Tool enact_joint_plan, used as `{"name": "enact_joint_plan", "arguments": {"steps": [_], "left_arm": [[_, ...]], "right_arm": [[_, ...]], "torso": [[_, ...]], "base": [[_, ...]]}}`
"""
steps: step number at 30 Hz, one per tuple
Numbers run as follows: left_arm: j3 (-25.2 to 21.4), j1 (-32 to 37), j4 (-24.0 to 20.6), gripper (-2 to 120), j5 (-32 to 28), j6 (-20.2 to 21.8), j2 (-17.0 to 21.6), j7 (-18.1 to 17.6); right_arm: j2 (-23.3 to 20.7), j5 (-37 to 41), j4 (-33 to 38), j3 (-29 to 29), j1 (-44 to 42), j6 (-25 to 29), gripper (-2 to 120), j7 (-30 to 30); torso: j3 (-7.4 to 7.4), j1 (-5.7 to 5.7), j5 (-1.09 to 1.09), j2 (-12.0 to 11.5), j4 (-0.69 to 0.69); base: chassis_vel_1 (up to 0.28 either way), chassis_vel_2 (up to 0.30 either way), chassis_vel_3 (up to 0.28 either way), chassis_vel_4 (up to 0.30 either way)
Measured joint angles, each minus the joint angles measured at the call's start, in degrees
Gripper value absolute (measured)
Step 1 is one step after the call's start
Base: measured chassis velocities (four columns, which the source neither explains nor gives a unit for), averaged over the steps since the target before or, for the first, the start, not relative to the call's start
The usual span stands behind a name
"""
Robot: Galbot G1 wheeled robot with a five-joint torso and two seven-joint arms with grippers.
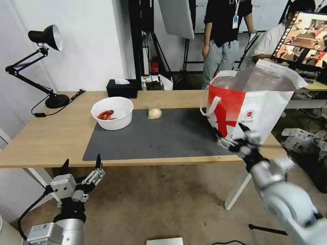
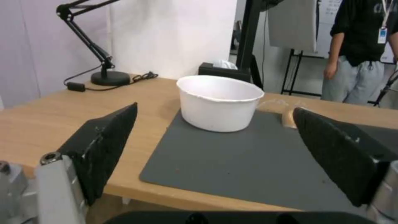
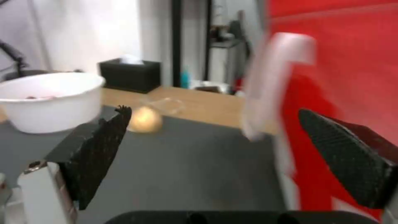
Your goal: Pick up the trash from the table and place it into the takeout bag.
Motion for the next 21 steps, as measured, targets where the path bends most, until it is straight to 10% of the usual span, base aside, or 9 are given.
{"name": "enact_joint_plan", "arguments": {"steps": [10, 21], "left_arm": [[-0.3, 0.9, 0.0, 100, 1.2, -1.1, -1.2, 0.1], [-0.5, 0.8, 0.0, 100, 1.2, -1.2, -0.8, 0.1]], "right_arm": [[9.4, 2.8, -20.6, -25.2, 31.7, -2.1, 100, -1.8], [25.9, 3.2, -45.5, -31.0, 45.6, -7.0, 100, -3.4]], "torso": [[0.01, 0.01, -0.03, 0.0, 0.02], [0.00, 0.00, -0.02, 0.0, -0.01]], "base": [[0.000, 0.000, 0.000, 0.000], [0.000, 0.000, 0.000, 0.000]]}}
